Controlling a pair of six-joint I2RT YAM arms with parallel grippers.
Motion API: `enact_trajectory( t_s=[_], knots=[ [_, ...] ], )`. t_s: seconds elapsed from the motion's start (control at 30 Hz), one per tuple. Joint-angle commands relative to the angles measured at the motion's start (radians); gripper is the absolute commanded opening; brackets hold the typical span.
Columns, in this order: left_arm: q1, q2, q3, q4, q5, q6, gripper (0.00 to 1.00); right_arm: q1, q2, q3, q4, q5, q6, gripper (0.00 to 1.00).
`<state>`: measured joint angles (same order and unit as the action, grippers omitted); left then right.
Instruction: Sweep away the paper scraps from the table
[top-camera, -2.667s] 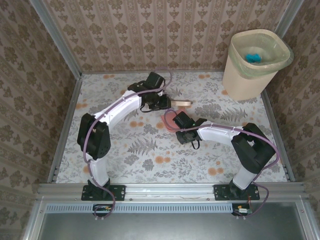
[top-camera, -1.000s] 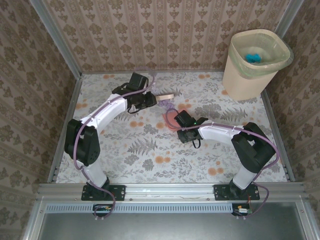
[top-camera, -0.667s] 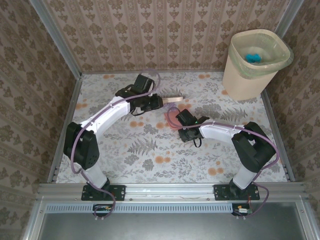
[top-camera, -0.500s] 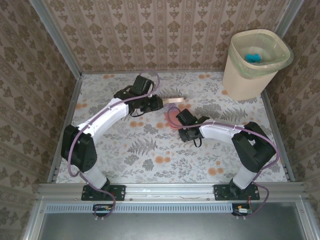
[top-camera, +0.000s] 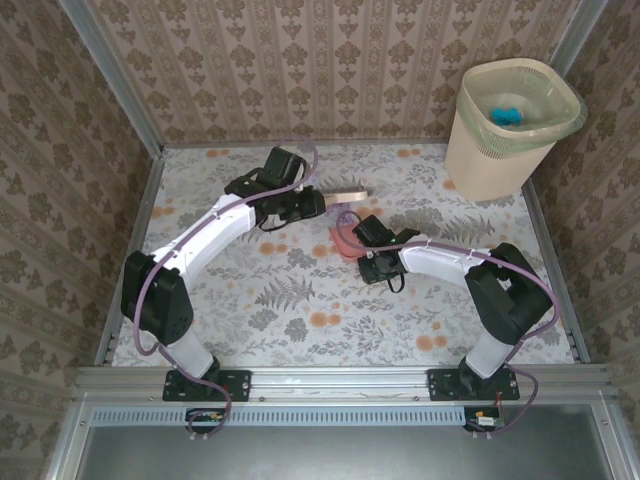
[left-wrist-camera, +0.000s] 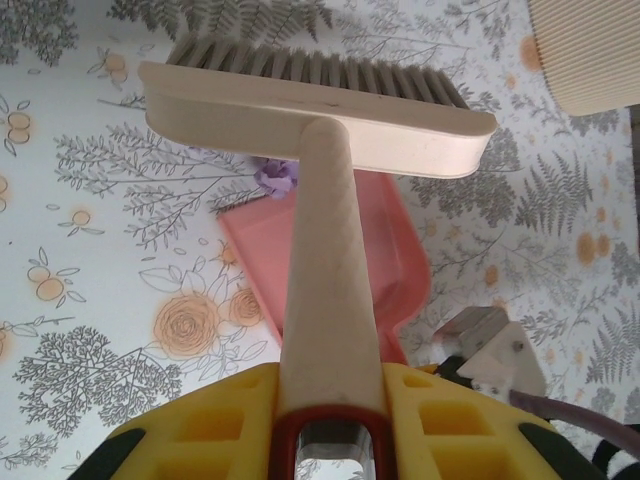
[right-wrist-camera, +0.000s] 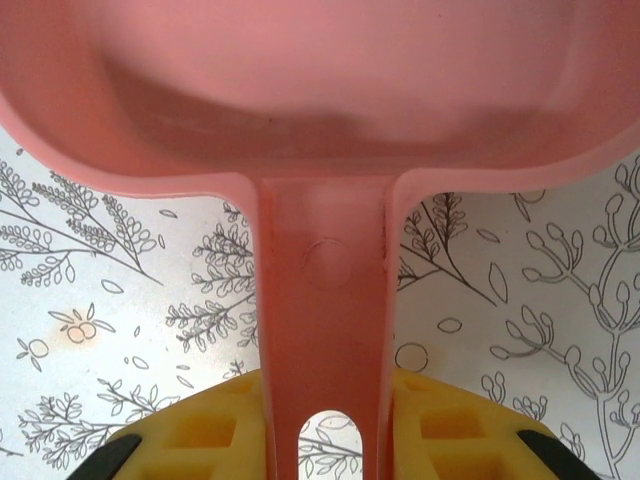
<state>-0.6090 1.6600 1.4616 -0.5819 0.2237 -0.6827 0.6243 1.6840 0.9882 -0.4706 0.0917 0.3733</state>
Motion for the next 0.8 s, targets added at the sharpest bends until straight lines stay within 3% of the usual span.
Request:
enact_trajectory(
  t_s=[0.0, 0.4, 0.77],
  knots=[
    [0.002, -0.025, 0.041, 0.017, -0.007, 0.028, 0.00, 0.001, -0.017, 0.016, -0.100, -0.027, 0.021, 0.00],
    [-0.001, 0.001, 0.020, -0.001, 0.029, 0.025, 0.00, 0.000, 0.061, 0.043, -0.116, 0.016, 0.026, 0.00],
    [-0.027, -0.004, -0.026, -0.011, 0.063, -0.004, 0.00, -0.014, 0.008, -0.010, -0.024, 0.028, 0.035, 0.00]
  ],
)
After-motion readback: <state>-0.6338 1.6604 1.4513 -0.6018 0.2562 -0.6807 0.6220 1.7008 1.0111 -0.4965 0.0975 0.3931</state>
